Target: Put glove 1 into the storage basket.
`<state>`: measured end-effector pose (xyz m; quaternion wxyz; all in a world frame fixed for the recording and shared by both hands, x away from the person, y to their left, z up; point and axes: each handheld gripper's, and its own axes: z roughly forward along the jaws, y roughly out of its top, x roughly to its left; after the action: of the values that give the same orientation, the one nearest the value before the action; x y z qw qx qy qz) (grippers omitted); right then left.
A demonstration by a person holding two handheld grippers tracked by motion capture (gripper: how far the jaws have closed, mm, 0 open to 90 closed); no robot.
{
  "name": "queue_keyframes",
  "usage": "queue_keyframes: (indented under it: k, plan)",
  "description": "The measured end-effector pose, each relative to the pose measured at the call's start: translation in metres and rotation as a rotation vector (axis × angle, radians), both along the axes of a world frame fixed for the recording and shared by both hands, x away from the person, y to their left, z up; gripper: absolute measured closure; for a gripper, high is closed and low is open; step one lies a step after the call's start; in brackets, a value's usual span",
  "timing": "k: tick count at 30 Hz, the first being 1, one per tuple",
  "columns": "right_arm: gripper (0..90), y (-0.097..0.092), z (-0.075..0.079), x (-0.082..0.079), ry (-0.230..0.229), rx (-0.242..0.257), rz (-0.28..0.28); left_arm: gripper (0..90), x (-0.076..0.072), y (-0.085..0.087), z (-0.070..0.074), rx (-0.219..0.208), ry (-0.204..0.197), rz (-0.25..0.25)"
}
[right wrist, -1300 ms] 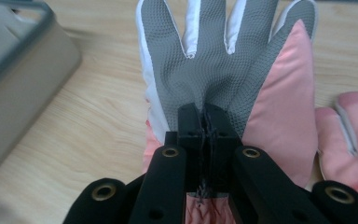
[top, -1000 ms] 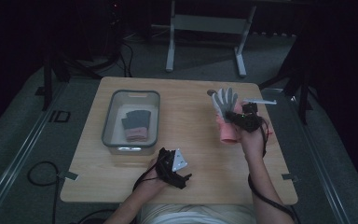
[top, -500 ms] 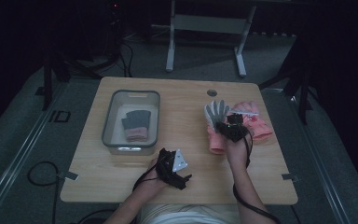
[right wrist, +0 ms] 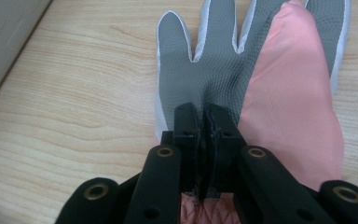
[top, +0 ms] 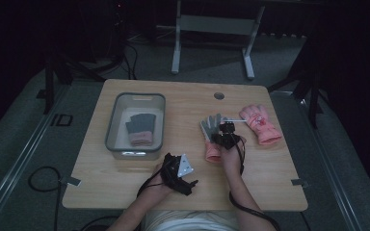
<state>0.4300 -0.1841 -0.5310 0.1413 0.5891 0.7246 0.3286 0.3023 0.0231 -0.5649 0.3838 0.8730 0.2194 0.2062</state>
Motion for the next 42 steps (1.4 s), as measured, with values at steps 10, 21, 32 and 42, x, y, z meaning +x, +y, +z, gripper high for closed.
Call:
queue_keyframes:
  k: [10, 21, 32, 42]
  plan:
    - [70.5, -0.006, 0.028, -0.011, -0.062, 0.068, 0.042, 1.7, 0.001, 0.0, -0.001, 0.011, 0.003, -0.011]
    - [65.0, -0.07, 0.052, -0.014, -0.188, -0.013, 0.11, 1.7, 0.0, -0.001, 0.0, 0.018, -0.004, -0.012]
    - [63.8, -0.171, 0.052, 0.018, -0.275, -0.128, 0.046, 1.7, 0.001, 0.0, 0.0, 0.014, -0.004, -0.003]
    - [58.9, -0.2, 0.04, 0.054, -0.232, -0.162, 0.062, 1.7, 0.003, 0.0, -0.002, 0.014, 0.0, 0.0]
